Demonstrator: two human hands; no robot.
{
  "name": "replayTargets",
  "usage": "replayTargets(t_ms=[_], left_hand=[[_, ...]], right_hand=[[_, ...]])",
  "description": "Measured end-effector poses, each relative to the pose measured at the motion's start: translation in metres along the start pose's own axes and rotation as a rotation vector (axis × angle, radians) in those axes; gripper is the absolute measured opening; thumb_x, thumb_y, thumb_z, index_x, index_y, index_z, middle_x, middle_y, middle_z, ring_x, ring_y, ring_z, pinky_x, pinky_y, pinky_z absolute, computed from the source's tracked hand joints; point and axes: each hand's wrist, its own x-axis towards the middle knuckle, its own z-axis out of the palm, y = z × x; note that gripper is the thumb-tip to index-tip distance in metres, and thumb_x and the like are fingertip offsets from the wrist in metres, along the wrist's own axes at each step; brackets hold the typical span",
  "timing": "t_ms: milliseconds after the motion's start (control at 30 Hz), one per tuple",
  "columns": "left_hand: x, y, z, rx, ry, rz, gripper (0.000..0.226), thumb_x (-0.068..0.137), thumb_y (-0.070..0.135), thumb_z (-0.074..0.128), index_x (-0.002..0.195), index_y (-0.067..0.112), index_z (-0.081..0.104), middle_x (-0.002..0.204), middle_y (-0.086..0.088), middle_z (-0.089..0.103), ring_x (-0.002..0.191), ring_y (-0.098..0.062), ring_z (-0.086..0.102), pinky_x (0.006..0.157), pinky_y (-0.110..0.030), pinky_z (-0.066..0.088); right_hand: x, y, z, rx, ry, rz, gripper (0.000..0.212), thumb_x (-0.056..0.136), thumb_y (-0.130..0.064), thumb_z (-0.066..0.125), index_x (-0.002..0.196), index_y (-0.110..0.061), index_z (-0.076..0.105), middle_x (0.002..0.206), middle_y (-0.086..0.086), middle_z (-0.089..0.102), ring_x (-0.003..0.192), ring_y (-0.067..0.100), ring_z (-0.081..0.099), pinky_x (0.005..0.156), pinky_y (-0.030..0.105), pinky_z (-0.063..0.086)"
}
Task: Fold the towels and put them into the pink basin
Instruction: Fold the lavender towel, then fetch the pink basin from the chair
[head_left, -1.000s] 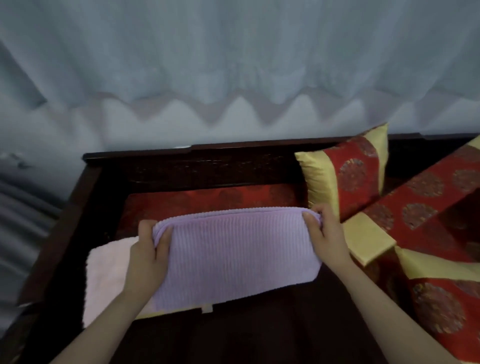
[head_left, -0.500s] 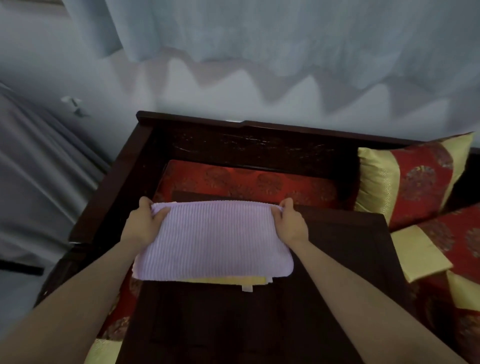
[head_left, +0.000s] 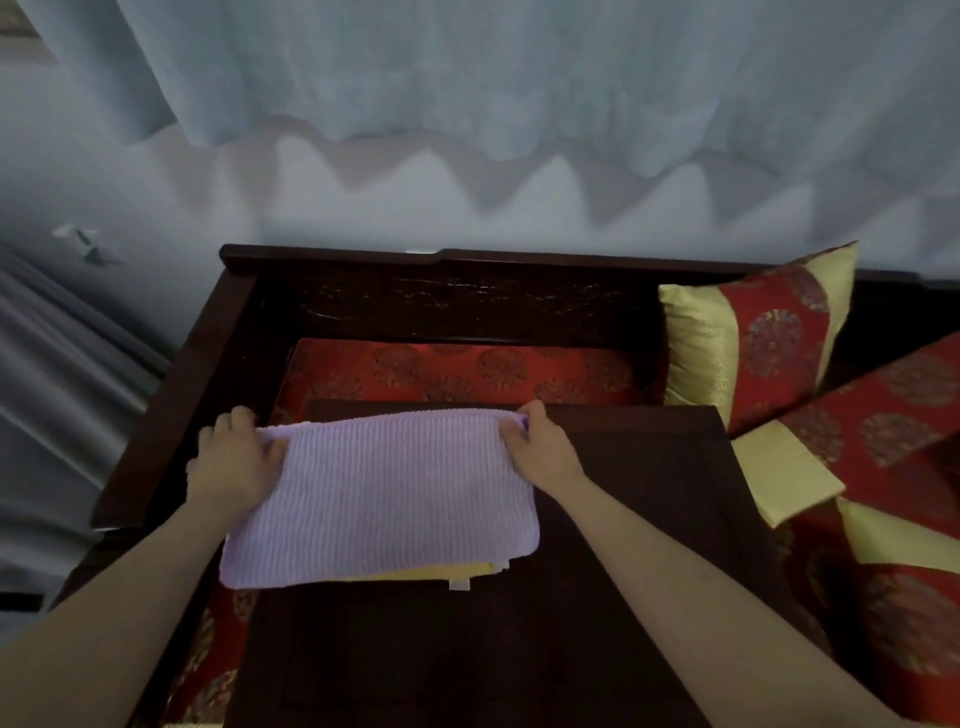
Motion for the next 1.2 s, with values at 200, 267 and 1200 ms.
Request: replayTargets(t_ms=[200,267,1200], left_hand=[[-0.025,0.132,-0.013,0.0,0.249,0.633,0.052,0.091,0.032,0.052,0.135,0.007,0.046,0.145,-0.015,0.044,0.136,-0.033,0.038,0.107,-0.06,0.027],[-0.059,0.2,-0.019,-0.082,0.262,0.776,0.053,0.092,0.034,0.045,0.138,0.009,0.043,0.149,-0.012,0.039,0.141,-0.028,0.031,0.11,-0.057,0.023],[-0.699,0.672,0.151,-0.33,-0.509,1.101,0.055,0.089,0.016,0.054,0.141,0.006,0.037,0.139,-0.016,0.048,0.128,-0.031,0.046,0.104,-0.035,0.035]], right_hand=[[-0.064,0.037,-0.096,-0.493,0.445,-0.094,0.056,0.095,-0.047,0.036,0.139,-0.012,0.04,0.142,0.012,0.045,0.131,0.031,0.04,0.107,0.048,0.034],[-0.106,0.058,-0.141,-0.601,0.529,-0.018,0.057,0.097,-0.048,0.032,0.142,-0.013,0.037,0.151,0.011,0.036,0.14,0.03,0.03,0.116,0.048,0.021],[-0.705,0.541,-0.465,-0.256,0.898,0.738,0.055,0.088,-0.036,0.056,0.136,-0.012,0.042,0.143,0.009,0.044,0.131,0.025,0.04,0.105,0.038,0.038]])
